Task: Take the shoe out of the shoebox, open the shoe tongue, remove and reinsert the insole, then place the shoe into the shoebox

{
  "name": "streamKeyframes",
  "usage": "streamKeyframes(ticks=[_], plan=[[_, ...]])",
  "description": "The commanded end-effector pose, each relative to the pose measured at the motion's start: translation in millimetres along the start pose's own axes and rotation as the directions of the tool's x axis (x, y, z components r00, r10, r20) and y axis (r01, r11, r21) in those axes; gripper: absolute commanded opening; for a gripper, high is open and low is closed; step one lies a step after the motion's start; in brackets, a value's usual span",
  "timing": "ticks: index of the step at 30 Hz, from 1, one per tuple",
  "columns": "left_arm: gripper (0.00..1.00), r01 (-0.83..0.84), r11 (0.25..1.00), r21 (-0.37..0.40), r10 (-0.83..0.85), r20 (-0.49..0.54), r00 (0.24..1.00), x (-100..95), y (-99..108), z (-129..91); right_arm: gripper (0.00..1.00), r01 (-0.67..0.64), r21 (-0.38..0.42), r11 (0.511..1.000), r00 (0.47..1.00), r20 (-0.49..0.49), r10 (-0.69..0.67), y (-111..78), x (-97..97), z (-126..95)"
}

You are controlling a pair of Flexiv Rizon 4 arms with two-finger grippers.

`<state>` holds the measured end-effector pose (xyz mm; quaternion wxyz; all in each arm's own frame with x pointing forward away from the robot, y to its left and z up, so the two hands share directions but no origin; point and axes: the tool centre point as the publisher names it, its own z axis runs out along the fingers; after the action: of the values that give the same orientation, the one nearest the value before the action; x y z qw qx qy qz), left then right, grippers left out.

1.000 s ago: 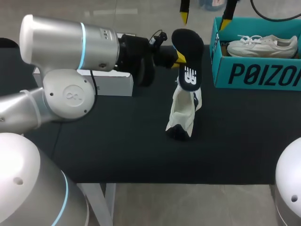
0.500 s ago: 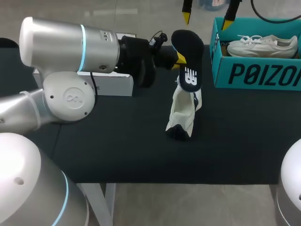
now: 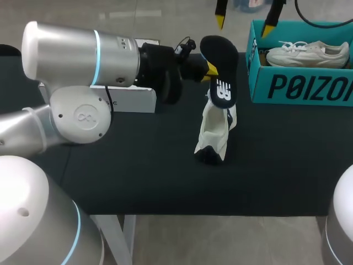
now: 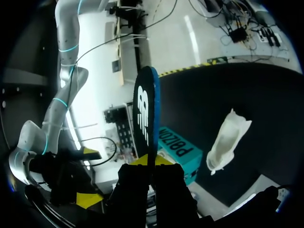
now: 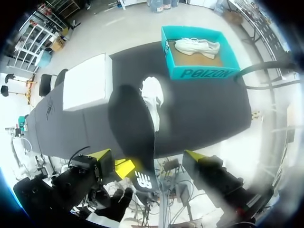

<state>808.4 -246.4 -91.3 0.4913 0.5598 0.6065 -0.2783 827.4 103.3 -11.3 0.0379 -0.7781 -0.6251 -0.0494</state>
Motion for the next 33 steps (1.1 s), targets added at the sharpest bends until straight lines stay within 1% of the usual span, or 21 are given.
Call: streamKeyframes(ticks=[1, 7, 11, 12, 13, 17, 21, 24, 27, 30, 33], plan=[[0.00, -0.002, 1.000, 0.000, 0.002, 0.002, 1.000, 0.0, -4, 1, 1.00, 0.050, -0.003, 0.999, 0.999, 0.002, -0.050, -1.8, 5.1, 3], [0.00, -0.004, 1.000, 0.000, 0.004, 0.002, 1.000, 1.0, -4, 0, 1.00, 0.052, -0.014, 0.999, 0.999, -0.001, -0.052, -3.6, 0.5, 1], [0.00, -0.002, 1.000, 0.000, 0.002, 0.001, 1.000, 2.4, -4, -1, 1.00, 0.077, -0.018, 0.997, 0.996, -0.038, -0.077, -3.7, 6.3, 2], [0.00, 0.001, 1.000, -0.001, -0.001, 0.003, 1.000, 2.5, -4, -1, 1.00, 0.082, -0.019, 0.996, 0.994, -0.069, -0.083, -3.2, 7.0, 4], [0.00, 0.006, 1.000, -0.003, -0.006, 0.008, 1.000, 2.3, -4, -1, 1.00, 0.089, -0.011, 0.996, 0.987, -0.130, -0.089, -2.0, 7.2, 5], [0.00, 0.021, 1.000, -0.011, -0.021, 0.018, 1.000, 0.2, -1, -4, 1.00, 0.067, 0.010, 0.998, 0.951, -0.303, -0.061, 7.7, -4.5, 13], [0.00, 0.020, 1.000, -0.016, -0.020, 0.019, 1.000, -0.1, 1, -7, 1.00, 0.022, -0.002, 1.000, 0.931, -0.364, -0.021, 15.7, -15.3, 19], [0.00, 0.018, 1.000, -0.018, -0.017, 0.017, 1.000, -0.5, 1, -10, 1.00, -0.007, -0.007, 1.000, 0.901, -0.433, 0.003, 20.5, -22.5, 21], [0.00, 0.022, 1.000, -0.022, -0.022, 0.026, 0.999, -3.0, 2, -13, 1.00, -0.034, -0.014, 0.999, 0.850, -0.526, 0.022, 25.2, -31.7, 23], [0.00, 0.052, 0.998, -0.026, -0.051, 0.048, 0.998, -6.7, 2, -16, 1.00, -0.027, -0.030, 0.999, 0.776, -0.630, 0.002, 28.3, -40.3, 29], [0.00, 0.058, 0.998, -0.031, -0.057, 0.054, 0.997, -8.6, 4, -17, 1.00, -0.002, -0.029, 1.000, 0.701, -0.713, -0.019, 30.1, -44.1, 35]])
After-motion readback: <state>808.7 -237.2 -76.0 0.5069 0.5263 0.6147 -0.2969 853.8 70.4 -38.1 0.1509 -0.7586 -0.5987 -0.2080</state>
